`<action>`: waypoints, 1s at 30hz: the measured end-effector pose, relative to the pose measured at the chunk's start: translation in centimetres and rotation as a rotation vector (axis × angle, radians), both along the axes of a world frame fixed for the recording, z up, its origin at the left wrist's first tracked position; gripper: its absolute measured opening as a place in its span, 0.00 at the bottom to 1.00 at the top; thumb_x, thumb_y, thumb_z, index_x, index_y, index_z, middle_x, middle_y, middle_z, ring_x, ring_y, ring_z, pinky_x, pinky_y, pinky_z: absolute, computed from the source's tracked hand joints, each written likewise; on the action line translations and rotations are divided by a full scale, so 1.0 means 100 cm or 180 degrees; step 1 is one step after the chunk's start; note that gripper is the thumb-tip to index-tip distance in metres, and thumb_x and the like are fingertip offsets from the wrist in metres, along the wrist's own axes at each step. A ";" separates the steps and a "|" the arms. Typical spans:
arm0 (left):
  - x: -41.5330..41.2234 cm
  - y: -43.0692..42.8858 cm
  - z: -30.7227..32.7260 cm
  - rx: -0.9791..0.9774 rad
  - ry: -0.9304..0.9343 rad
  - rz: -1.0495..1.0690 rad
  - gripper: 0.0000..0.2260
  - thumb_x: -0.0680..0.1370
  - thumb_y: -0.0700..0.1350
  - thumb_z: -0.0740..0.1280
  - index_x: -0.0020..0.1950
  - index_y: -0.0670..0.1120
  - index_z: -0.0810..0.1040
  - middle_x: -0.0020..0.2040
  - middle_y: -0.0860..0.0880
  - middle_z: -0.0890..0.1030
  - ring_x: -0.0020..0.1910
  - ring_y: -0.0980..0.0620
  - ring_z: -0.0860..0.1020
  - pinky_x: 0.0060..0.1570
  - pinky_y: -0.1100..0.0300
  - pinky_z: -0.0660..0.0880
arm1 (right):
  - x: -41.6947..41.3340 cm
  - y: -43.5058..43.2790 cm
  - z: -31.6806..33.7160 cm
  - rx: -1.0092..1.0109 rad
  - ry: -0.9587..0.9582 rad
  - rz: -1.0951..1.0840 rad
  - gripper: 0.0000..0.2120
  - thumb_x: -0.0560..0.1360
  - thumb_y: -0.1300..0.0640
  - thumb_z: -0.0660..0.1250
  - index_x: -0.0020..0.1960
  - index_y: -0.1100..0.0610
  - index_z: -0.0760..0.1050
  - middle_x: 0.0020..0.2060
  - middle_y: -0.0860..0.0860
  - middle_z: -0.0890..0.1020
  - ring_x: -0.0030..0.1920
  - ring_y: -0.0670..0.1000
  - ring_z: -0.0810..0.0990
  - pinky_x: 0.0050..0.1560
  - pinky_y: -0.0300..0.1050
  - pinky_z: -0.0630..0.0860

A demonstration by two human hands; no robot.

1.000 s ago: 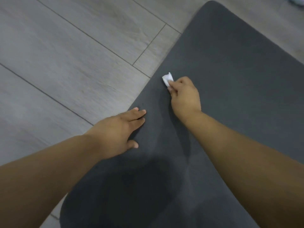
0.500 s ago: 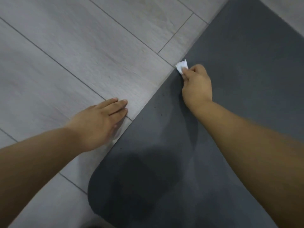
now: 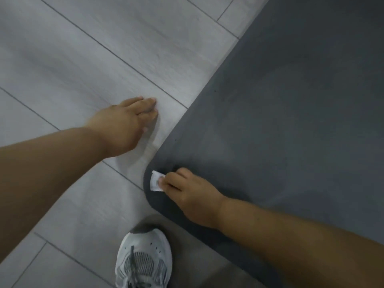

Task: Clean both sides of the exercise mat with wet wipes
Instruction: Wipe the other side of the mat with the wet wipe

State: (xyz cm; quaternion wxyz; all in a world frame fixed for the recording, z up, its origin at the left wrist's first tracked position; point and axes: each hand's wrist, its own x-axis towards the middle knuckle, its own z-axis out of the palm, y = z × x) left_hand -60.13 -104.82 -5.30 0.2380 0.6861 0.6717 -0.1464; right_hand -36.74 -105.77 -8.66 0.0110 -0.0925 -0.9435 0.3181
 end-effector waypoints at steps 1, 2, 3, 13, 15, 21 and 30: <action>0.001 -0.002 0.001 -0.0019 0.0044 -0.0026 0.24 0.81 0.47 0.56 0.77 0.48 0.57 0.78 0.51 0.51 0.76 0.47 0.52 0.71 0.50 0.60 | 0.002 -0.005 0.002 0.0052 -0.0113 0.0197 0.18 0.72 0.63 0.52 0.50 0.67 0.78 0.46 0.56 0.76 0.38 0.55 0.72 0.28 0.42 0.72; 0.003 -0.003 0.002 -0.0040 0.0080 -0.0054 0.24 0.81 0.47 0.56 0.77 0.48 0.57 0.78 0.50 0.51 0.76 0.47 0.53 0.71 0.50 0.60 | 0.005 -0.010 0.002 0.0148 -0.0223 0.0365 0.18 0.72 0.62 0.52 0.48 0.65 0.79 0.45 0.55 0.78 0.37 0.53 0.72 0.28 0.41 0.72; 0.005 -0.004 0.002 -0.0050 0.0098 -0.0086 0.24 0.81 0.47 0.56 0.76 0.48 0.58 0.78 0.49 0.52 0.75 0.46 0.54 0.71 0.50 0.61 | 0.007 -0.012 0.003 0.0272 -0.0257 0.0496 0.18 0.72 0.62 0.52 0.47 0.63 0.80 0.44 0.54 0.79 0.37 0.52 0.72 0.28 0.40 0.71; 0.000 -0.008 0.014 0.0224 0.0135 0.0086 0.19 0.80 0.42 0.57 0.71 0.47 0.68 0.71 0.49 0.66 0.65 0.43 0.68 0.61 0.48 0.70 | -0.034 0.126 0.012 0.1139 -0.0606 -0.1619 0.18 0.78 0.66 0.53 0.65 0.60 0.69 0.58 0.60 0.69 0.57 0.58 0.68 0.52 0.47 0.65; 0.001 -0.012 0.014 0.0183 0.0099 0.0107 0.19 0.80 0.43 0.56 0.72 0.47 0.67 0.71 0.49 0.66 0.66 0.44 0.67 0.62 0.48 0.70 | -0.043 0.127 0.010 0.1163 -0.0651 -0.1865 0.17 0.78 0.65 0.53 0.64 0.60 0.70 0.58 0.59 0.69 0.57 0.58 0.68 0.52 0.46 0.65; -0.005 -0.014 0.015 0.0145 0.0114 0.0110 0.20 0.79 0.39 0.59 0.71 0.47 0.68 0.70 0.49 0.67 0.64 0.44 0.69 0.59 0.49 0.71 | -0.030 0.019 -0.001 0.0527 -0.0075 0.0196 0.21 0.74 0.59 0.48 0.54 0.65 0.76 0.47 0.60 0.75 0.40 0.58 0.72 0.34 0.47 0.73; 0.031 0.024 0.007 0.0892 -0.0371 -0.0326 0.17 0.79 0.45 0.59 0.65 0.39 0.74 0.64 0.38 0.73 0.60 0.34 0.73 0.53 0.41 0.75 | 0.030 0.107 0.002 0.0490 0.0082 -0.0716 0.14 0.79 0.47 0.58 0.40 0.55 0.70 0.35 0.51 0.73 0.39 0.54 0.72 0.40 0.46 0.65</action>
